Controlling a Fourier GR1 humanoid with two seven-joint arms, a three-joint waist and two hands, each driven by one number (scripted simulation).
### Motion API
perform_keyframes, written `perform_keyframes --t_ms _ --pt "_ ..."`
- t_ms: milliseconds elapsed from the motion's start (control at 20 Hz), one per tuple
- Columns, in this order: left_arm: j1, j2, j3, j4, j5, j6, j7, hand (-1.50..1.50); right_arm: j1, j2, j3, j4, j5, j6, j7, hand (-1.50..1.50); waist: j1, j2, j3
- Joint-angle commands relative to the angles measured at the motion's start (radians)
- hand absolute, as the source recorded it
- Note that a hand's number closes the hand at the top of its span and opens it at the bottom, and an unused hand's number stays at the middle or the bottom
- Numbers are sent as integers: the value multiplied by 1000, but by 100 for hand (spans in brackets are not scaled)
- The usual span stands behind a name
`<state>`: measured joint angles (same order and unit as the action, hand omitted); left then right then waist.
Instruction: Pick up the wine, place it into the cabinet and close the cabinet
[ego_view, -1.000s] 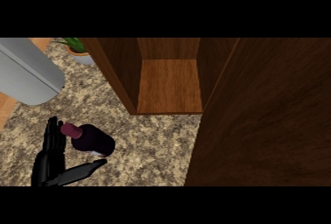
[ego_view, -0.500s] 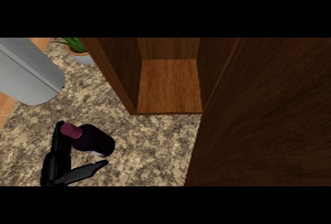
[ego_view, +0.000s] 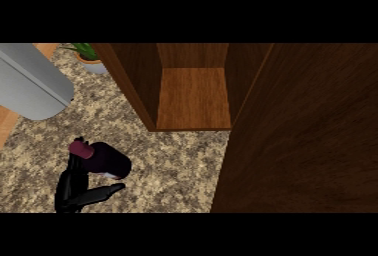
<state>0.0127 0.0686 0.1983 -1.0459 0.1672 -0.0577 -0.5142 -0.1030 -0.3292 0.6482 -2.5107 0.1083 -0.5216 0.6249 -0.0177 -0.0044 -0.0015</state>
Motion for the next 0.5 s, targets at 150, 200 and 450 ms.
perform_keyframes --t_ms 150,200,450 --pt "-45 16 10 112 2 -43 -69 -150 78 -38 85 -173 156 -14 16 -150 -2 0 0" --pt "-118 -22 18 244 -20 -10 -154 -150 41 -49 -11 -146 53 15 18 -150 -2 5 0" --pt "-115 -26 40 211 23 -28 -169 -150 22 -74 -17 -225 87 -8 98 -150 -4 0 -1"
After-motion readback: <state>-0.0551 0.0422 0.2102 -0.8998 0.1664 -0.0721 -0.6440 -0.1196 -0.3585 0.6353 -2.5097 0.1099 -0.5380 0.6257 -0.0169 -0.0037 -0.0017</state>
